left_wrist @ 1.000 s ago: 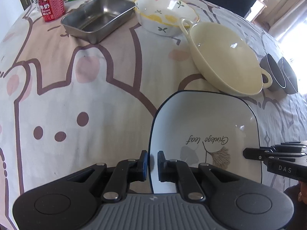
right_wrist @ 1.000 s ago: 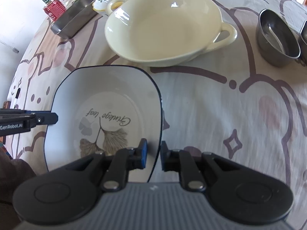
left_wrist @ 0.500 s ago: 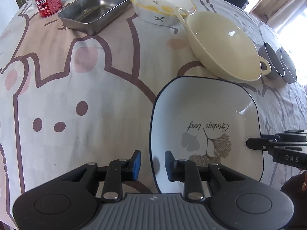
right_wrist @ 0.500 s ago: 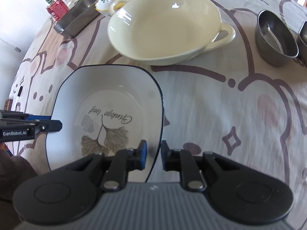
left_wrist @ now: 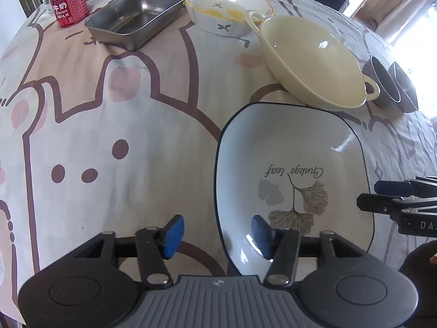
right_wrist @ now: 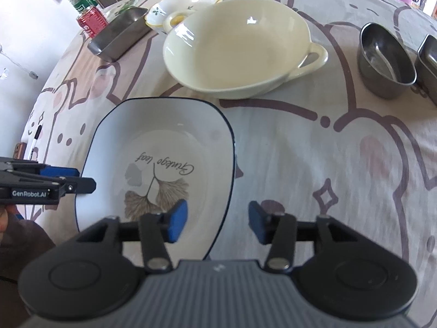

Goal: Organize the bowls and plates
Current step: 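Open both grippers to release the white plate onto the table, then move both grippers to the cream bowl and grasp its two handles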

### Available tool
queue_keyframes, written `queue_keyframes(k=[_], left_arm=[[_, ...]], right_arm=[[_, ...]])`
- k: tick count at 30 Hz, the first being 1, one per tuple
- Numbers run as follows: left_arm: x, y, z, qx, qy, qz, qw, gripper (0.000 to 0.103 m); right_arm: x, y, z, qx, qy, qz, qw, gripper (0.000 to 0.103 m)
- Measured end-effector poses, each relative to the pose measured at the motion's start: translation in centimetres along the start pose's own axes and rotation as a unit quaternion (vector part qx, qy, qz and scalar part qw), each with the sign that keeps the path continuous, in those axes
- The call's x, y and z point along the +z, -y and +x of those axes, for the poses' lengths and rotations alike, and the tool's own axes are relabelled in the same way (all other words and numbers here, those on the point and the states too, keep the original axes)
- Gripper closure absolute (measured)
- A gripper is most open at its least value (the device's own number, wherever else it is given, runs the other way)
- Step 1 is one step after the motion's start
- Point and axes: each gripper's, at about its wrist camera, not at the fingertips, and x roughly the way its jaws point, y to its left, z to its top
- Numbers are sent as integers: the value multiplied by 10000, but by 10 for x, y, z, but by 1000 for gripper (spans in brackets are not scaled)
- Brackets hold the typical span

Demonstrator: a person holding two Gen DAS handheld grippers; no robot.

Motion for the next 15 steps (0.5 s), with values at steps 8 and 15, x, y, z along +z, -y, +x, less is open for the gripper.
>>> queue_keyframes(k=[8,15], left_arm=[[-7,0,-18,-217,432,-126,9988,2],[7,3,-50,-135,1454,-183,9891,0]], right_arm=[[-8,1,-15,-6,315,-110,9994,0],[1,17,-51,114,1221,127,9924,0]])
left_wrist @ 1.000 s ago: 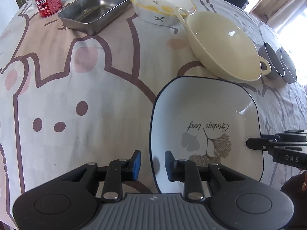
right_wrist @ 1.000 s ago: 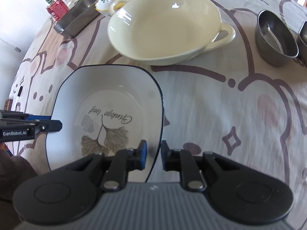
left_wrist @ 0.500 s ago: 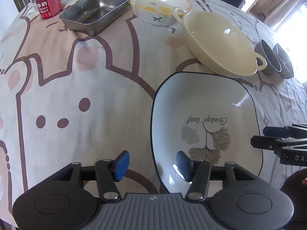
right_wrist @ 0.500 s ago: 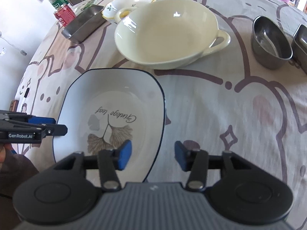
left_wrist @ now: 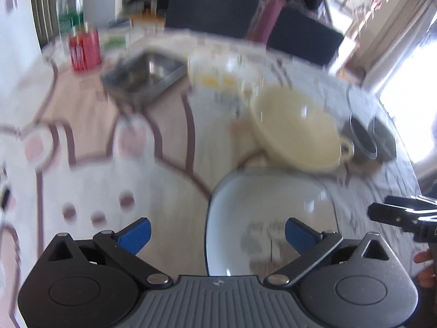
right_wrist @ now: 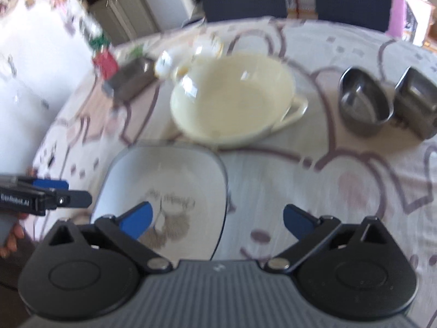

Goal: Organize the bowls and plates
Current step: 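Move both grippers to the cream bowl and grasp its two handles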

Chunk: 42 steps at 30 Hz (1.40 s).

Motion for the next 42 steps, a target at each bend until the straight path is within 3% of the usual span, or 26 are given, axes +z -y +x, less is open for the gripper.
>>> queue_keyframes(k=[4,7,11,13,15,17,19,21,23,25,26,34,42], left_arm=[[23,11,-7,237,750,264,9966,0],[47,23,-3,318,1098,585,9917,0],[81,29,16,-74,1244,472,9911,1],[99,30,30,-255,1224,319,9916,7],[114,29,45,-444,1147,212,9922,22],[126,31,61,-492,1075,64,9930,30],[134,30,75,-486,966,-60,9941,36],[137,26,88,-482,807,-230,9953,41],[137,21,98,-485,661,-379,9959,41],[136,17,107,-437,522,-444,9967,43],[136,14,110,-430,479,-461,9969,43],[136,4,135,-514,144,-790,9954,53],[137,12,149,-481,-41,-732,9961,91]], right_arm=[[15,20,-9,-72,583,474,9971,0],[30,37,-6,-129,727,872,9934,0],[50,64,4,-34,783,1617,9837,0],[60,78,10,16,800,1896,9786,0],[65,87,17,127,808,2138,9734,0],[71,97,27,195,709,2382,9684,1],[75,103,35,244,674,2539,9646,9],[78,107,45,257,538,2617,9633,28],[79,106,58,167,317,2611,9647,41],[80,104,68,71,105,2509,9679,68],[82,102,74,-2,-42,2403,9707,87],[95,100,78,-287,98,1956,9802,92],[107,107,80,-386,282,1684,9846,91]])
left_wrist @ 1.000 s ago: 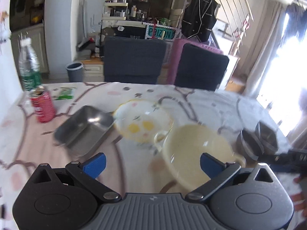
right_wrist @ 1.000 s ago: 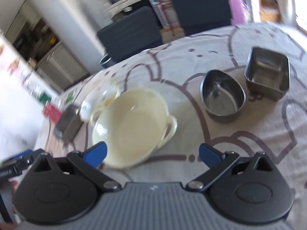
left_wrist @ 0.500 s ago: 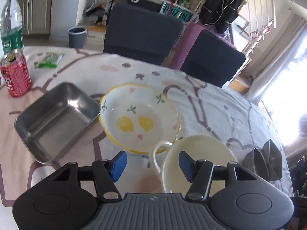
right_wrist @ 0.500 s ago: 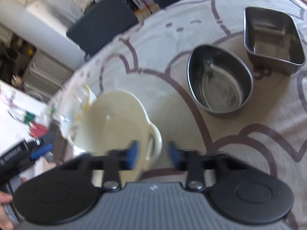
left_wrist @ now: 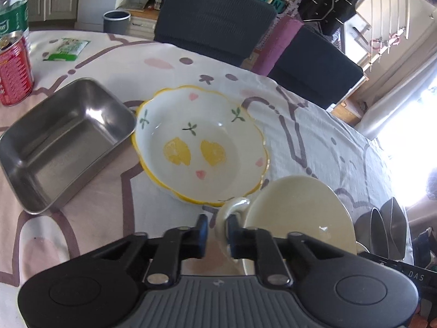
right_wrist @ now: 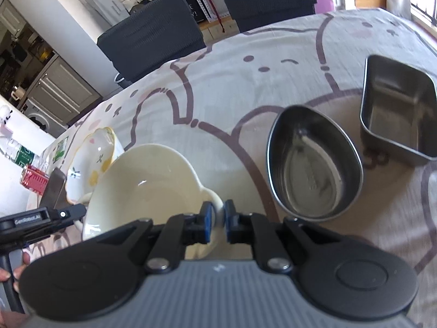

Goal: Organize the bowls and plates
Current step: 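Move both grippers to the cream bowl and grasp its two handles, then lift the cream bowl by its handles with both grippers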

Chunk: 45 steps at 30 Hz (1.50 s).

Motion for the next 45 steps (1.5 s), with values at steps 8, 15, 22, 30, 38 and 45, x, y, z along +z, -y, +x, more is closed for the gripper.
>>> queue_keyframes(k=[8,15,22,30,38,45], left_arm=[[-14,7,-13,343,-198,466,9981,90],[-21,-10,-28,6,-199,55,9998,90],[-17,-12,-28,-290,-195,-141,9993,71],[-16,-7,-9,-145,-427,-34,9990,76],[-16,-6,-2,-110,-497,91,9987,76],[-14,-3,0,-77,-559,221,9982,75]], right_arm=[[-2,-4,-3,56,-49,-220,9997,91],[-3,0,-5,360,-175,-349,9986,85],[-5,-7,-11,434,-120,-545,9975,52],[-10,-17,9,16,-302,-822,9962,56],[-8,-20,14,70,-420,-877,9952,75],[-7,-23,15,31,-454,-893,9950,76]])
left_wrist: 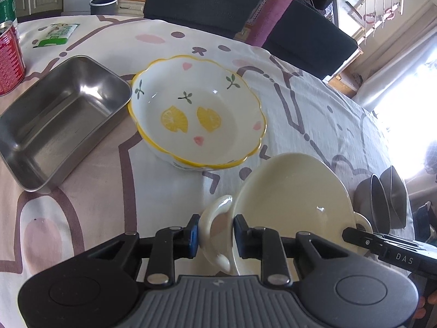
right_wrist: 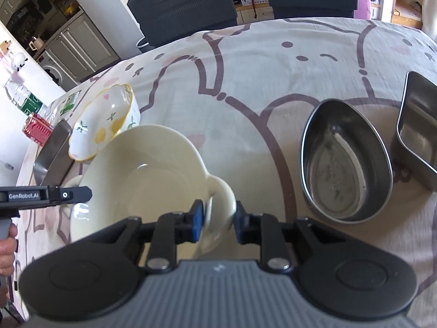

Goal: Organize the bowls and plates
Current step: 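Lift the cream bowl by its handles with both grippers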

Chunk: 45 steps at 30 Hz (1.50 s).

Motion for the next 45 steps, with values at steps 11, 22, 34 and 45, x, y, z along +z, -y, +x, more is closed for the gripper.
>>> queue_keyframes(k=[11,22,34,45], left_arm=[[0,-1,7,-125,-95,173,9997,75],[-5,12,5,-37,186,505,9985,74],[-6,27,-35,-166,635,539,9964,75],[-39,35,-117,-164,1318,522,9898,75]], right_arm=[[1,3,5,100,-123,3,9999,76],[0,0,3,-44,-47,-24,10000,75],[-1,-3,-36,-60,533,-126,9985,75],[-26,-30,-105,319,1261,-292,9911,77]])
